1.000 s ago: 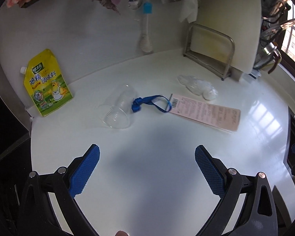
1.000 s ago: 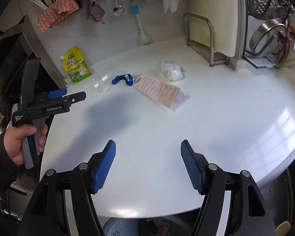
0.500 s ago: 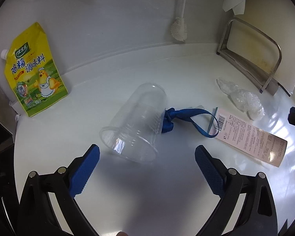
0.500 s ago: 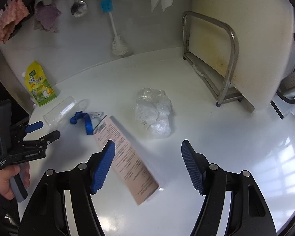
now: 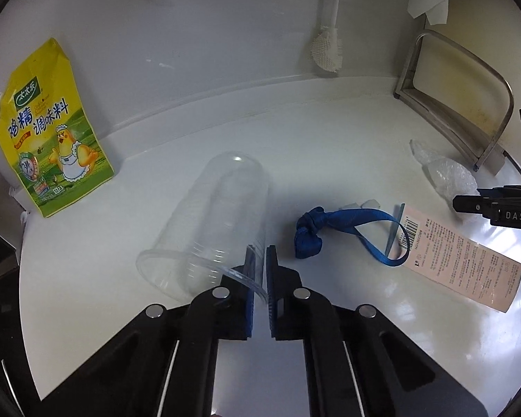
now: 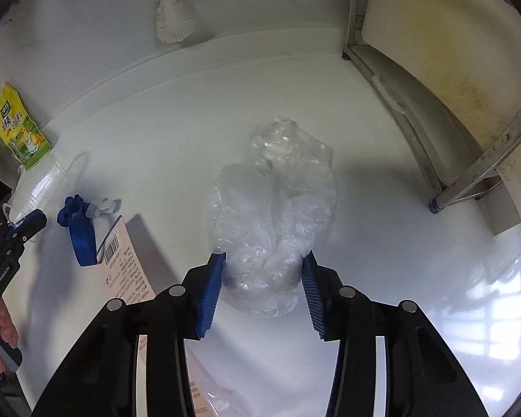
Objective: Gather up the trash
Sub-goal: 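Grasp the clear plastic cup rim with the left tool while the right tool grasps the plastic bag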
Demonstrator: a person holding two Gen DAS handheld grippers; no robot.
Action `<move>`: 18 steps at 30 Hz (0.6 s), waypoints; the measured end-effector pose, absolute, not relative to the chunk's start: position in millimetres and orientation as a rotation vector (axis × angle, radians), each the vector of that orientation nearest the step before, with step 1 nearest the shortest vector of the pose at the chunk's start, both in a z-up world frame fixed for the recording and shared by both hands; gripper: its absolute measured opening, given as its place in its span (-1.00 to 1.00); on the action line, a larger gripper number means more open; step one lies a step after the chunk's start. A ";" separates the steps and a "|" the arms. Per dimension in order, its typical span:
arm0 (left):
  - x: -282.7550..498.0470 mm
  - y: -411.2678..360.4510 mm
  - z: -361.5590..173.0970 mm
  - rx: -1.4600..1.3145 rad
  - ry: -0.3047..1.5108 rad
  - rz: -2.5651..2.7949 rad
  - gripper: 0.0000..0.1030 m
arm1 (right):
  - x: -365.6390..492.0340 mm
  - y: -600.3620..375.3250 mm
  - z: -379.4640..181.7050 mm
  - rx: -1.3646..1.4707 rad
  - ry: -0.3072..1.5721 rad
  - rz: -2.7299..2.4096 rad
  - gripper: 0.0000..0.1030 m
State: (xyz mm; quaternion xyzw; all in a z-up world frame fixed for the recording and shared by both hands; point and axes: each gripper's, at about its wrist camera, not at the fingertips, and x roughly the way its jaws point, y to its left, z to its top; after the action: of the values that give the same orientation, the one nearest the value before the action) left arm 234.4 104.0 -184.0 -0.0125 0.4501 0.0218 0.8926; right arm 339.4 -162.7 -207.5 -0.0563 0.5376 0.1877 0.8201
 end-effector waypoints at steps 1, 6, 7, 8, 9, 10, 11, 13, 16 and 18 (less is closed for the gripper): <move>232.6 103.4 -181.8 -0.020 0.927 0.040 -0.89 | 338.5 -163.2 -206.6 -0.121 1.142 0.405 -0.29; 225.4 102.6 -167.5 0.016 0.893 0.045 -0.89 | 325.4 -174.9 -191.1 -0.077 1.092 0.415 -0.43; 222.9 102.6 -163.0 0.019 0.884 0.044 -0.89 | 321.7 -179.2 -186.8 -0.056 1.079 0.417 -0.43; 220.1 101.7 -157.8 0.028 0.872 0.044 -0.89 | 316.9 -183.6 -182.5 -0.036 1.069 0.422 -0.44; 216.3 101.0 -152.3 0.033 0.859 0.042 -0.89 | 310.9 -187.4 -177.8 -0.021 1.057 0.427 -0.44; 212.2 99.9 -146.8 0.036 0.849 0.036 -0.89 | 304.6 -190.9 -173.1 -0.007 1.042 0.433 -0.44; 208.9 97.9 -141.6 0.040 0.840 0.029 -0.89 | 297.4 -194.6 -168.7 0.009 1.031 0.442 -0.44; 200.1 93.4 -131.4 0.053 0.823 0.014 -0.89 | 279.0 -199.7 -158.3 0.029 1.004 0.461 -0.44; 182.0 86.0 -116.7 0.068 0.802 -0.012 -0.89 | 251.7 -201.6 -143.4 0.011 0.972 0.481 -0.44; 169.7 79.2 -108.7 0.067 0.797 -0.035 -0.89 | 233.3 -204.4 -134.9 0.016 0.961 0.494 -0.44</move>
State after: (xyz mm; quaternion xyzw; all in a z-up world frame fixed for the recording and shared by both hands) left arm 169.7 79.2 -108.7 0.0328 0.3878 -0.0172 0.9210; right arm 233.3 -204.4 -134.9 0.0077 0.4574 0.2351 0.8576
